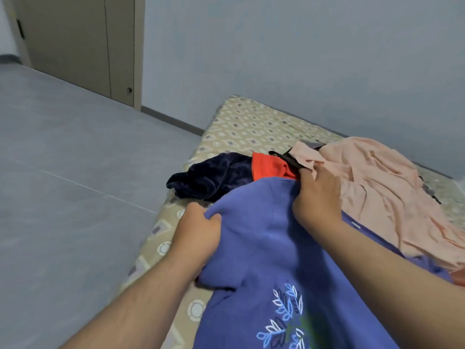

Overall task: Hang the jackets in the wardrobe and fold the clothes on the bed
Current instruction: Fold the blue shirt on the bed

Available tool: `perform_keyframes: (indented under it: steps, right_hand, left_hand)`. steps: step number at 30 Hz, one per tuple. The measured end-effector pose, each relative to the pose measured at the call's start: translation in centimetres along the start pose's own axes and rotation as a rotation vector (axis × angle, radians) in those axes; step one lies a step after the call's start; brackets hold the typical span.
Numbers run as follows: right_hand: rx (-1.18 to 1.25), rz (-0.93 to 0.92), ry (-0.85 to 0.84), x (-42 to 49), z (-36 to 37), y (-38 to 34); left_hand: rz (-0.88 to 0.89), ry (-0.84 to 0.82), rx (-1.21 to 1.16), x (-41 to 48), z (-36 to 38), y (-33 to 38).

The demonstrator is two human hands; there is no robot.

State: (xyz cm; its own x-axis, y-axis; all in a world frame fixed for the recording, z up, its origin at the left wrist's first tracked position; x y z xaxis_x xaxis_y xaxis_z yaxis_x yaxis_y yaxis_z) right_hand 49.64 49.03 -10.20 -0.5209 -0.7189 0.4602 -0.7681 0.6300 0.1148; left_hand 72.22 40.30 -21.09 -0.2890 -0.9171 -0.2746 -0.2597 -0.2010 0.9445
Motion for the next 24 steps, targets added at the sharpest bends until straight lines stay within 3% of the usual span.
perform_keyframes:
  steps: [2,3,5,8,10,13,16,19,21,24]
  right_hand:
    - [0.226,-0.107,0.196,-0.9,-2.3,-2.6]
    - [0.312,-0.189,0.149,-1.2,-2.4,-4.2]
    - [0.439,-0.326,-0.133,-1.9,-1.1,-7.2]
    - [0.360,-0.442,-0.474,-2.6,1.2,-10.2]
    - [0.268,-0.419,-0.560,-2.3,2.1,-10.7]
    - [0.333,-0.397,-0.517,-1.3,1.5,-11.1]
    - [0.523,-0.283,-0.455,-0.1,0.1,-10.5]
    - [0.869,-0.058,-0.523,0.6,-0.3,-8.4]
    - [1.074,0.035,-0.484,0.6,-0.6,-6.4]
    - [1.157,0.154,-0.354,-0.2,-0.3,-2.1]
  left_hand:
    - [-0.197,-0.180,-0.278,-0.3,1.1,-0.7]
    - [-0.273,-0.261,-0.391,-0.6,1.5,-0.9]
    - [-0.330,-0.368,-0.550,-1.1,1.8,-0.8]
    - [-0.184,-0.406,-0.681,-2.2,1.9,-0.6]
    - [-0.141,-0.229,-0.595,-3.3,1.1,-1.7]
    - [-0.195,0.079,-0.251,-5.3,-0.7,-3.2]
    - [-0.155,-0.040,-0.002,-6.1,0.2,-3.2]
    - [-0.148,-0.088,-0.134,-5.1,0.0,-2.6]
    - [-0.009,0.096,-0.127,-4.5,-1.8,-1.4]
    - [0.438,0.244,0.185,-7.3,-2.1,2.5]
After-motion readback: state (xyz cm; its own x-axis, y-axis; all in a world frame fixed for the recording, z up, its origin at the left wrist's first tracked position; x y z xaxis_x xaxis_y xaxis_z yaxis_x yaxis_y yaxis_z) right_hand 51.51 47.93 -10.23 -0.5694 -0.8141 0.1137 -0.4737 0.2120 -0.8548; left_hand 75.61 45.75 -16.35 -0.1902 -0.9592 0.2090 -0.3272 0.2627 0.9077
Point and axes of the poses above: each hand's wrist, its own x-axis towards the middle knuckle, its own z-axis out of the palm, y = z × x, the point moved 7 cm from there along x, towards the middle knuckle, and after that the axes turned 5 degrees about y, right-handed, at the moved point
